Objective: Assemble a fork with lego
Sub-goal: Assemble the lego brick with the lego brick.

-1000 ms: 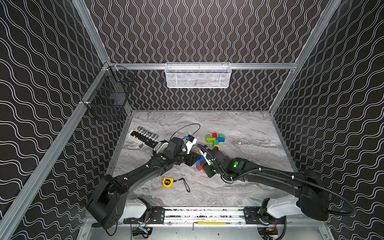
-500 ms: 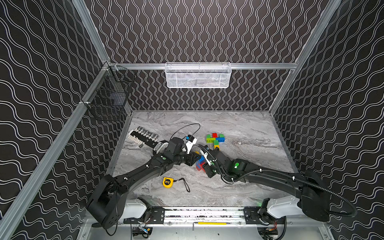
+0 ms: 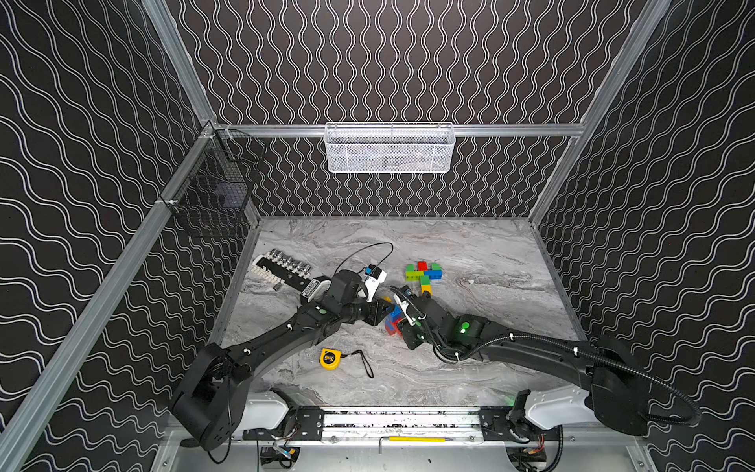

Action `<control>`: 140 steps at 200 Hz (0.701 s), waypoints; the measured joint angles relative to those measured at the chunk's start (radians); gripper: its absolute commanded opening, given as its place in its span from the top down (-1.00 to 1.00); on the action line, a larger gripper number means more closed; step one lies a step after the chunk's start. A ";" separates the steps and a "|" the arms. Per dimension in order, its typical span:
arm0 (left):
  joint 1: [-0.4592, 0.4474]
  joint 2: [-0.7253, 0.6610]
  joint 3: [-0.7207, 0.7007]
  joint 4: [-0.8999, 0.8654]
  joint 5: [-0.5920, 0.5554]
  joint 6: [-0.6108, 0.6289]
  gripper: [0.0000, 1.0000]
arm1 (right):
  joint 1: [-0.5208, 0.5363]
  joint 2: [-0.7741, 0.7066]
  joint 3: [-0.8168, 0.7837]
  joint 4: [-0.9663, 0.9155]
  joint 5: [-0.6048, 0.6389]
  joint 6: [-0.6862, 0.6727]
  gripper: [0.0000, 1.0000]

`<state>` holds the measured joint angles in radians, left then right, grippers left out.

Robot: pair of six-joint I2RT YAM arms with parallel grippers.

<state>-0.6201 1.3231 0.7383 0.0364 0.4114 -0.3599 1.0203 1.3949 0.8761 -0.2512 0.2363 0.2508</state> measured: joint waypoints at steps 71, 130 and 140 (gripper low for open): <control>0.001 0.000 0.002 0.004 -0.011 0.003 0.56 | 0.026 0.023 0.013 0.003 0.051 -0.008 1.00; 0.000 0.001 0.002 0.007 -0.002 0.004 0.57 | 0.028 0.029 0.014 0.002 0.064 0.033 1.00; 0.000 0.001 0.002 0.006 -0.002 0.004 0.57 | 0.028 0.031 0.016 0.002 0.065 0.048 1.00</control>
<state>-0.6205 1.3239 0.7399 0.0429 0.4099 -0.3561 1.0481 1.4258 0.8917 -0.2497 0.3012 0.2985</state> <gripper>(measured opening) 0.220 0.346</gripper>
